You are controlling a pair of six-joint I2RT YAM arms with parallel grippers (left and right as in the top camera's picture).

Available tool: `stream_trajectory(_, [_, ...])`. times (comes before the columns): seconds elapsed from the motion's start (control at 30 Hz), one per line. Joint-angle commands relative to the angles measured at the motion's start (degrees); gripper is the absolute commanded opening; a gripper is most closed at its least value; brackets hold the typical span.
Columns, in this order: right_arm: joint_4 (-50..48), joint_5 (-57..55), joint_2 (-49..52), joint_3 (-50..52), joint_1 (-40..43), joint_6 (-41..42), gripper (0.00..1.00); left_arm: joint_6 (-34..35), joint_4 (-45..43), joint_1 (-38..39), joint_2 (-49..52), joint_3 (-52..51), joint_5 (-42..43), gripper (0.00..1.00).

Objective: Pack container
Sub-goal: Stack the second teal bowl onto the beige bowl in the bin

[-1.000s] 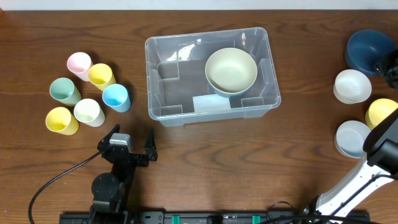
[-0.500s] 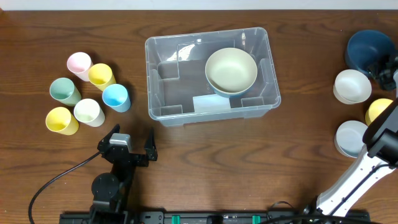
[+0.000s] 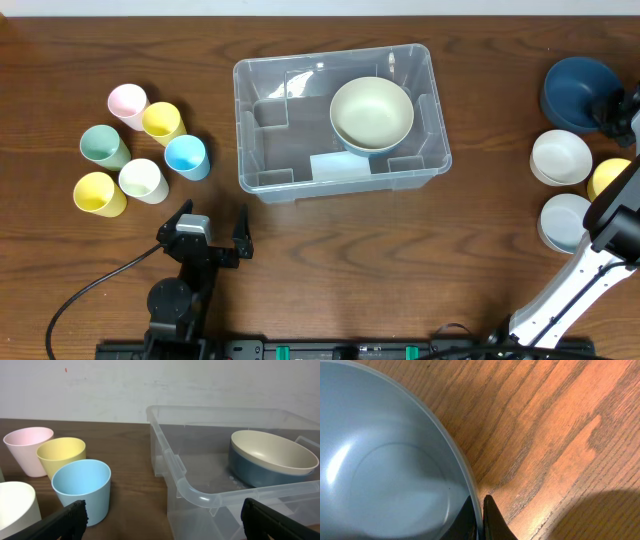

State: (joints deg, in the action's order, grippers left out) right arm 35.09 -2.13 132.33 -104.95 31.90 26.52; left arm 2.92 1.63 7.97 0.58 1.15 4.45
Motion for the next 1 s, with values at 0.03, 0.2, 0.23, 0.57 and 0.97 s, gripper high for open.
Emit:
stream_trajectory(0.03, [0.85,1.95,-3.98,-0.37,0.17,-0.35,0.01,-0.35,2.01,-0.24,-0.35,-0.92,0.66,0.98])
stream_trajectory(0.2, [0.55,13.05,-11.63,-0.39,-0.28,-0.87,0.05,-0.33,2.01,-0.24,-0.35,-0.92,0.66,0.98])
stream_trajectory(0.23, [0.55,15.23,-13.11,-0.39,-0.57,-0.87,0.05,-0.33,2.01,-0.24,-0.35,-0.92,0.66,0.98])
stream_trajectory(0.57, [5.97,31.82,-25.38,-0.37,-12.0,-0.57,0.02,-0.35,1.99,-0.24,-0.35,-0.92,0.66,0.98])
stream_trajectory(0.97, [11.87,18.27,-23.54,-0.26,-39.71,-3.89,0.09,-0.33,1.99,-0.24,-0.35,-0.92,0.66,0.98])
